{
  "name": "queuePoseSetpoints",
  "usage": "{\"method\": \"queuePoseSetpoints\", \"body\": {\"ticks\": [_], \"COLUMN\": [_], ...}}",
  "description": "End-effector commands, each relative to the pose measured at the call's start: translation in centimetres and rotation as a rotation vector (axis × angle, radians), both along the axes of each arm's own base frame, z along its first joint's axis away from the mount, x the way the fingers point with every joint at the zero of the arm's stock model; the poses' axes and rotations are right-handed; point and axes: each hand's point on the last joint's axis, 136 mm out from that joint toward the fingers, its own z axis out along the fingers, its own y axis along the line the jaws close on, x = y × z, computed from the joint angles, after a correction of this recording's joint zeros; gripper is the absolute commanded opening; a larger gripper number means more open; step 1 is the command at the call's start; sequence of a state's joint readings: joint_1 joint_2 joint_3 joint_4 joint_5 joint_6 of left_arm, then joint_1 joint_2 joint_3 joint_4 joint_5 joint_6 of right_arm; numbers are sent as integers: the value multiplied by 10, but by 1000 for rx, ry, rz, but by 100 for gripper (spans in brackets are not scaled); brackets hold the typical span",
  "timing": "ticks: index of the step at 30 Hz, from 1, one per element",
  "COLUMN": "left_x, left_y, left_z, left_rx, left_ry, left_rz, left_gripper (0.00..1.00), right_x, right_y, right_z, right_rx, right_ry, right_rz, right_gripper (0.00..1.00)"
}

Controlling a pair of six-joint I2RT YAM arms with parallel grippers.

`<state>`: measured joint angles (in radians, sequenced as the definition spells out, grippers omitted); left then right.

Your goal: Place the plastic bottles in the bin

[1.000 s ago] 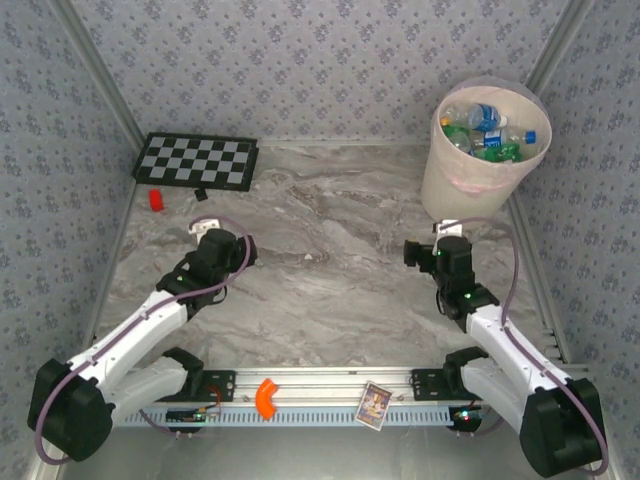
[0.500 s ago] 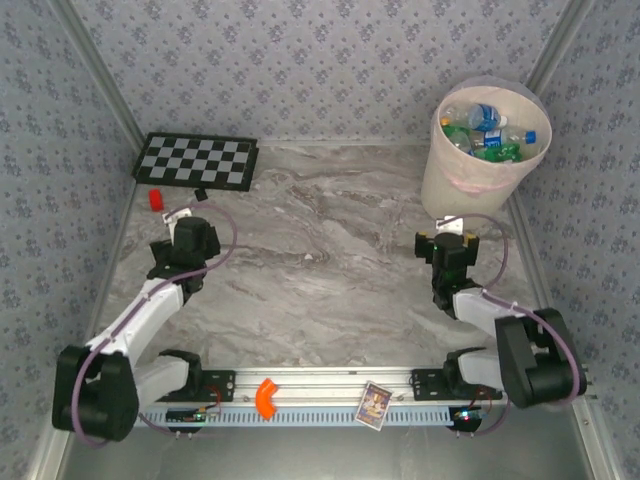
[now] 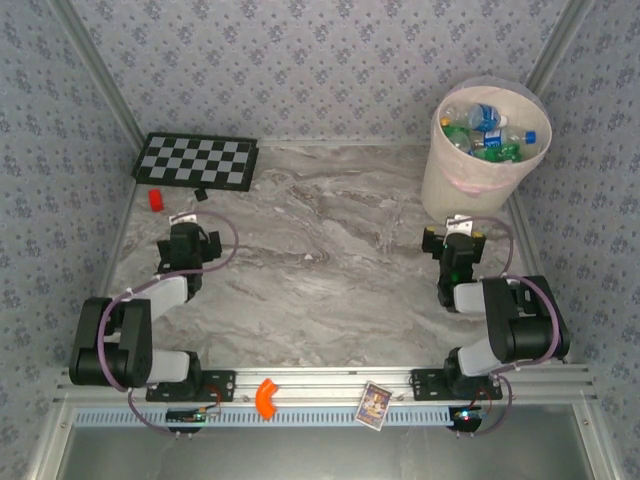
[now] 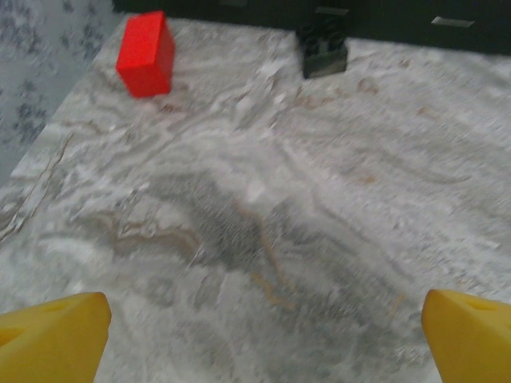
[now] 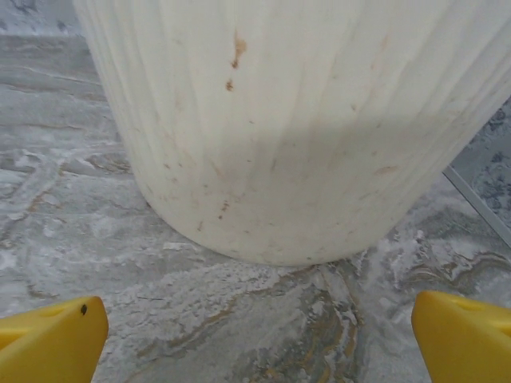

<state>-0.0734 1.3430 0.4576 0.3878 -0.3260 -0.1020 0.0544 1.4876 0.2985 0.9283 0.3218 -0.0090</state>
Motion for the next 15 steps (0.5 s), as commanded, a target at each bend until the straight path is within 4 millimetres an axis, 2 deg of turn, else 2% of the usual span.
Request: {"method": "queuePoseSetpoints", "body": {"ticks": [1, 3, 8, 12, 15], "left_x": [17, 19, 24, 27, 34], "left_y": [-8, -11, -7, -4, -16], "left_z": [23, 24, 26, 12, 1], "left_rx": [-19, -15, -7, -53, -60], "left_ry": [-140, -155, -193, -201, -202], "left_rz": [-60, -85, -101, -120, -199], "left_gripper": [100, 100, 100, 100, 100], "right_x": [8, 8, 9, 14, 14], "right_y": [4, 13, 8, 6, 5], "right_z": [6, -4, 0, -2, -1], "right_rx": [-26, 44, 2, 4, -2], "right_ry": [-70, 0, -15, 13, 6], "right_rz": [28, 76, 68, 56, 53], "right_gripper": [100, 99, 99, 99, 99]}}
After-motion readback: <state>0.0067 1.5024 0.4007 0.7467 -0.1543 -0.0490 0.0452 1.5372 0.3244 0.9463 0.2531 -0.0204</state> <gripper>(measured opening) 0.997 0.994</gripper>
